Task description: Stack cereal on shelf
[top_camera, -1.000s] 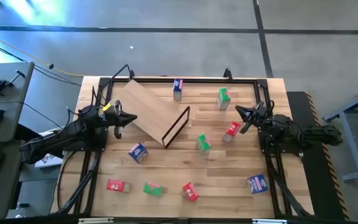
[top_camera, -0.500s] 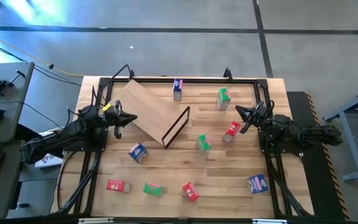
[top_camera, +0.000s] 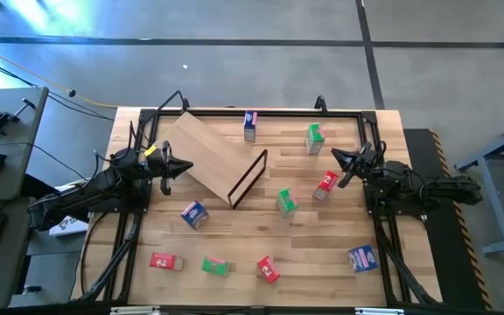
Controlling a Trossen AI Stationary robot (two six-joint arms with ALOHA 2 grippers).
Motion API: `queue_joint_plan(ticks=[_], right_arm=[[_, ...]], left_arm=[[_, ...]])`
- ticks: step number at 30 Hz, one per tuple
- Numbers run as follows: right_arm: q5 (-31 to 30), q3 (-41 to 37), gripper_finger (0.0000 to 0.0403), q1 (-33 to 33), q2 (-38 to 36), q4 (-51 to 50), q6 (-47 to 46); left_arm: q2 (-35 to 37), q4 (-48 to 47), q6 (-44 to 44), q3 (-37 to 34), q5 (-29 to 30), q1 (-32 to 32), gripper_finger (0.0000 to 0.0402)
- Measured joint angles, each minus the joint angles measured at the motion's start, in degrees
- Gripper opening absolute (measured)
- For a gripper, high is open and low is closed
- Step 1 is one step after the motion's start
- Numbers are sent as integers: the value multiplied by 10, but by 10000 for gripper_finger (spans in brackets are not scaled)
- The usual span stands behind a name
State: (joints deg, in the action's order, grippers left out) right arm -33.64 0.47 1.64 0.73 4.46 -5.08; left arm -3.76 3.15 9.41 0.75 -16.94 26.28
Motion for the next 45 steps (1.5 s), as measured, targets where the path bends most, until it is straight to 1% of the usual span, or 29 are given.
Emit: queue_joint_plan(ticks=[30,32,35,38,45], right_arm=[[0,0,0,0,0,0,0],[-6,0,0,0,0,0,32],[-24,0,0,1,0,0,133],[-23,0,0,1,0,0,194],[-17,0,0,1,0,0,202]], left_arm=[[0,2,0,0,0,0,5],[0,13,0,0,0,0,5],[0,13,0,0,0,0,5],[0,14,1,0,0,0,5],[0,32,0,0,0,0,5]])
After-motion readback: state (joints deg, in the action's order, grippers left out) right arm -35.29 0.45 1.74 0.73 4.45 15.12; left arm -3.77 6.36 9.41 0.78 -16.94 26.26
